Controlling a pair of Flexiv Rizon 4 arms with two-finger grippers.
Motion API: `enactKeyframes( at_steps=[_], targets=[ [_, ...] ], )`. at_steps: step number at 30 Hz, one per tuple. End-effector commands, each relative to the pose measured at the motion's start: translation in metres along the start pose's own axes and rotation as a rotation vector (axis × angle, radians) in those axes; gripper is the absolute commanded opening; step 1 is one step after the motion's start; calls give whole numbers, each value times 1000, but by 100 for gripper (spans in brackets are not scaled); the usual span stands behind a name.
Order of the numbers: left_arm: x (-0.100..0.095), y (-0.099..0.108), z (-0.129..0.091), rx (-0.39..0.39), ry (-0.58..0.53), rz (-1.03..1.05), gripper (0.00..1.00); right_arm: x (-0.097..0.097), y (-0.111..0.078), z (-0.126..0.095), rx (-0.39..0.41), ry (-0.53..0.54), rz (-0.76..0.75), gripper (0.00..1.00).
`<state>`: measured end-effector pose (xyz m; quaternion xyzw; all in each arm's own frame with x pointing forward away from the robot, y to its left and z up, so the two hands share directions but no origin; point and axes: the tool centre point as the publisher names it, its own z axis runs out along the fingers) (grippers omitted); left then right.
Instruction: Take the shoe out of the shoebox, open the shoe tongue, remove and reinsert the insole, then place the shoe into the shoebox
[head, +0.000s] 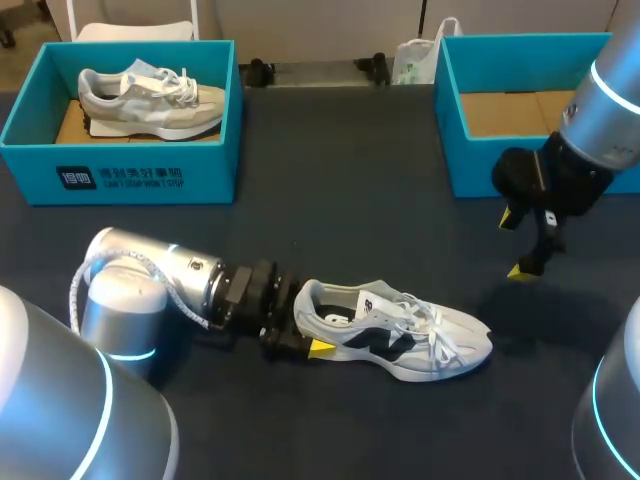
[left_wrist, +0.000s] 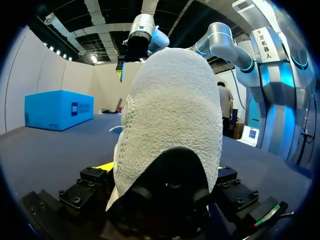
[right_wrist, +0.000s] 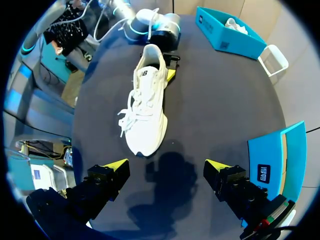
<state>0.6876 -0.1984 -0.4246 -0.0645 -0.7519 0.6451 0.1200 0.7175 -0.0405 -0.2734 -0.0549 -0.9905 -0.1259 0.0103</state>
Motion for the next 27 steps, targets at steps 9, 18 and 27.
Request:
enactKeyframes(
  at_steps=[9,18,27],
  targets=[
    [1,1,-25,34,-136,-6,0,0,0,0,2,-1,1,100],
    [-1,-2,-38,31,-190,-2,0,0,0,0,2,-1,1,100],
    [-2,0,-40,29,-212,-14,0,0,0,0,2,-1,1,100]
  ],
)
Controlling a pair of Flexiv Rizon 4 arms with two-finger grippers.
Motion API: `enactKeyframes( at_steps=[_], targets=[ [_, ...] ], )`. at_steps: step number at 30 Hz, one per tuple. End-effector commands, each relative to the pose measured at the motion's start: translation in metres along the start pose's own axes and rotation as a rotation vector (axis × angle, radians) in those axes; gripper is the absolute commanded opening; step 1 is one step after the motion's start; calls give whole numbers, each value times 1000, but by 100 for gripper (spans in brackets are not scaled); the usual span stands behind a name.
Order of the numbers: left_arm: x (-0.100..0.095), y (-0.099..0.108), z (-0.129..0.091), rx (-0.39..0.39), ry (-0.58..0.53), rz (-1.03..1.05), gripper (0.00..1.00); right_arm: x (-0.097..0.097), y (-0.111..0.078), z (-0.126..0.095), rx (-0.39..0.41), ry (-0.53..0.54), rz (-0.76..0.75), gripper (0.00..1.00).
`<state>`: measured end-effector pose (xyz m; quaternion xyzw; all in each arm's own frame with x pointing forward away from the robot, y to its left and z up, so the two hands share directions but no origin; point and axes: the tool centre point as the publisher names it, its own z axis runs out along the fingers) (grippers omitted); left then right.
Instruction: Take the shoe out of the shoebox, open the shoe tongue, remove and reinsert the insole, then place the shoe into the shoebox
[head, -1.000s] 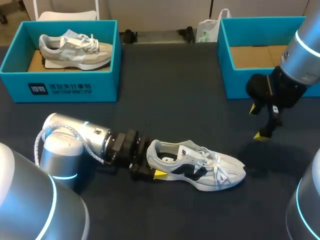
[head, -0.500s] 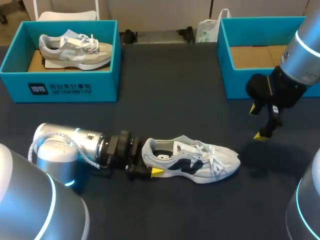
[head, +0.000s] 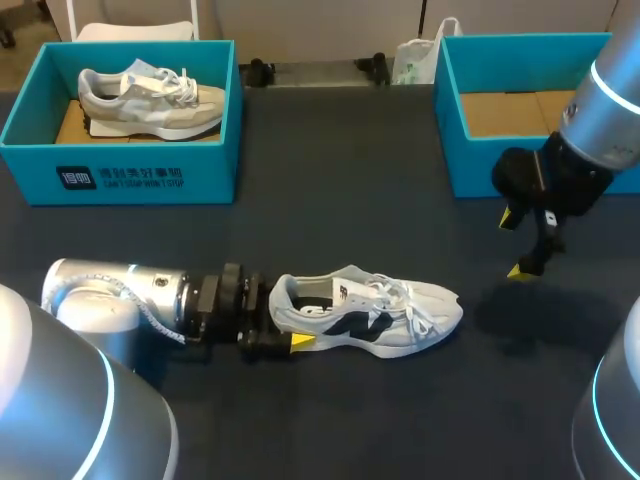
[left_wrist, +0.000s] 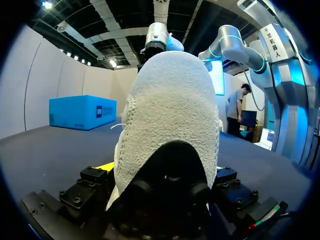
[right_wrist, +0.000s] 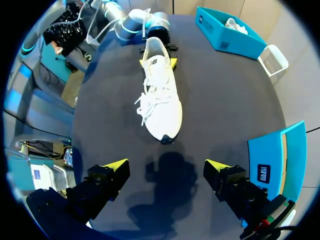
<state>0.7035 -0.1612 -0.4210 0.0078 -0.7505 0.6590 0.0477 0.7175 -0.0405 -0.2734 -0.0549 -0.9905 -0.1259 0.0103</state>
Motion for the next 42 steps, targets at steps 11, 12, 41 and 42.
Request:
enactKeyframes(
  at_steps=[11,12,41,42],
  targets=[
    [3,-1,0,-2,-9,-2,0,0,0,0,2,-1,1,100],
    [3,-1,0,-2,-9,-2,0,0,0,0,2,-1,1,100],
    [3,-1,0,-2,-9,-2,0,29,86,5,134,-124,599,100],
    [3,-1,0,-2,-9,-2,0,29,86,5,134,-124,599,100]
  ],
)
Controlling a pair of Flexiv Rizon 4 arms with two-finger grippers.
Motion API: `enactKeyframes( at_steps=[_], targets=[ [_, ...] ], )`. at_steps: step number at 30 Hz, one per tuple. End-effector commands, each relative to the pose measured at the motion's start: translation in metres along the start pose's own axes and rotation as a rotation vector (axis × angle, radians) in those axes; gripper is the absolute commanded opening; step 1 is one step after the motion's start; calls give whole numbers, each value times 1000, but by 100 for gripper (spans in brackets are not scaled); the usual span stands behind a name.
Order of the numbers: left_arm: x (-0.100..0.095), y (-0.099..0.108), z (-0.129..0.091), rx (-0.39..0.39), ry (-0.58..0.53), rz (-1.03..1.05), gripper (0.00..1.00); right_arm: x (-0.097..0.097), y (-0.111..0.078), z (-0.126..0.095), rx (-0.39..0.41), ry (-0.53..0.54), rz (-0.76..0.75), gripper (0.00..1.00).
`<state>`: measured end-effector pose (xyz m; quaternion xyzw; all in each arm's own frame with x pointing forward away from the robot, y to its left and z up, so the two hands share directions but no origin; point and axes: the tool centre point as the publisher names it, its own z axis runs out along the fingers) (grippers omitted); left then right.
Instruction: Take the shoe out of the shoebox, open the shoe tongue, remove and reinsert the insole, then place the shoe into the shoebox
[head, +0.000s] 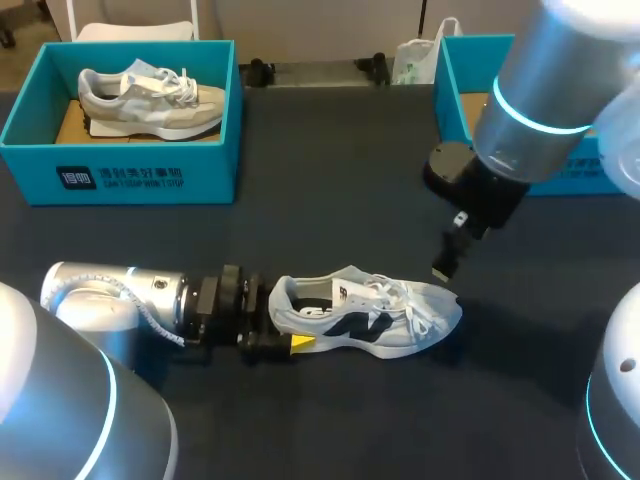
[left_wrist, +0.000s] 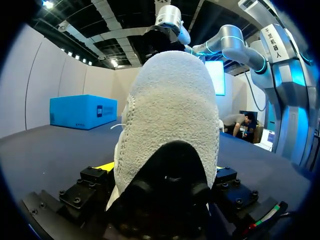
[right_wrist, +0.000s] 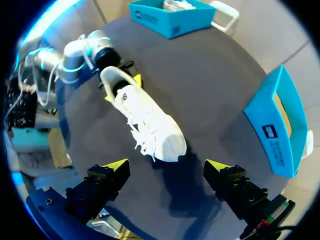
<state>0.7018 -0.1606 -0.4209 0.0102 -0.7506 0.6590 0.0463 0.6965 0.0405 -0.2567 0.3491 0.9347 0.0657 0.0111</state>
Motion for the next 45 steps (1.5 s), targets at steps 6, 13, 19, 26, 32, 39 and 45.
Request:
enactKeyframes(
  at_steps=[6,13,19,26,32,39,45],
  targets=[
    [2,-1,0,-2,-3,0,0,20,26,-4,48,-31,186,100],
    [2,-1,0,-2,-3,0,0,51,58,-6,137,-143,420,100],
    [2,-1,0,-2,-3,0,0,78,79,-2,160,-215,593,100],
    [2,-1,0,-2,-3,0,0,78,79,-2,160,-215,593,100],
    [2,-1,0,-2,-3,0,0,78,79,-2,160,-215,593,100],
    [2,-1,0,-2,-3,0,0,104,95,12,209,-308,697,100],
    [2,-1,0,-2,-3,0,0,118,94,20,177,-343,733,100]
  ],
)
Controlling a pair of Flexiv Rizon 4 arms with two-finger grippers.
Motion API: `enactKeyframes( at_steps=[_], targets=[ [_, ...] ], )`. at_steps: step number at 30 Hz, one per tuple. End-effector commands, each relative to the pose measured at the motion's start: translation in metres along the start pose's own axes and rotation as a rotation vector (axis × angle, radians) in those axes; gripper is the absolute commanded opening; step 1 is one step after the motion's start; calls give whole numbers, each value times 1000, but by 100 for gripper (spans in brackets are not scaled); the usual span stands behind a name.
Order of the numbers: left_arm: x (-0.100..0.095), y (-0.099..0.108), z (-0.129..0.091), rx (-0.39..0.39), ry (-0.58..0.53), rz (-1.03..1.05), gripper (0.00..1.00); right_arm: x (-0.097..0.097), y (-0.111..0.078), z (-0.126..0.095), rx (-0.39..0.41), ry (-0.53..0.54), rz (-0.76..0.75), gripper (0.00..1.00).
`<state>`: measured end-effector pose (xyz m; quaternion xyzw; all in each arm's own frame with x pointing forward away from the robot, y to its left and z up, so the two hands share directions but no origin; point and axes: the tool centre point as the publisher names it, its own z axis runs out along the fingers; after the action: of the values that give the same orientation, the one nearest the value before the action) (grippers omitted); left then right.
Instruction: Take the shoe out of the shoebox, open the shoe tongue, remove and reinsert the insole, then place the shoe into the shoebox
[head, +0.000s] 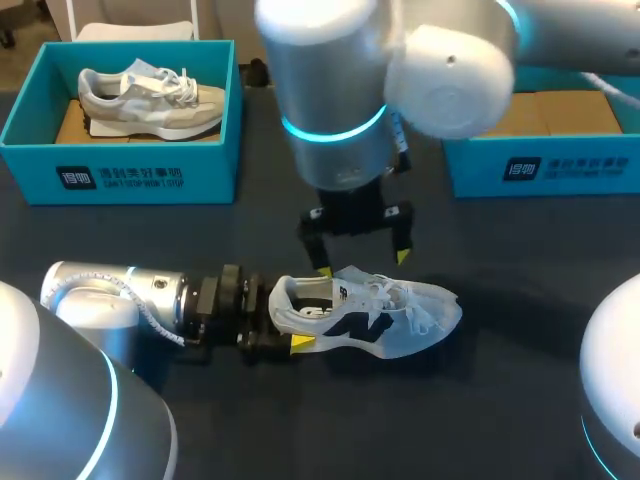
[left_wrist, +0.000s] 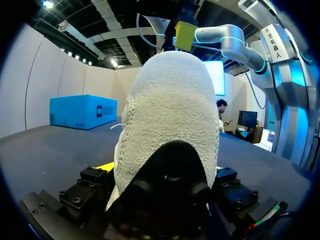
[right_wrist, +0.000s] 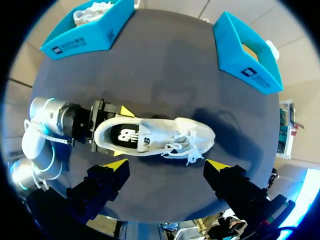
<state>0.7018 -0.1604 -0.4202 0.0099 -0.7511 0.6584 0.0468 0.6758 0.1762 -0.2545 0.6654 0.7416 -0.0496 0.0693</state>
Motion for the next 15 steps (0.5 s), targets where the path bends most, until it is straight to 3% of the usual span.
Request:
enactKeyframes(
  at_steps=[1,8,15],
  targets=[
    [2,-1,0,0,-5,0,0,18,-5,5,-25,-98,9,100],
    [2,-1,0,0,-5,0,0,36,-6,11,-42,-146,6,100],
    [2,-1,0,0,-5,0,0,41,-9,16,-52,-158,18,100]
  ],
)
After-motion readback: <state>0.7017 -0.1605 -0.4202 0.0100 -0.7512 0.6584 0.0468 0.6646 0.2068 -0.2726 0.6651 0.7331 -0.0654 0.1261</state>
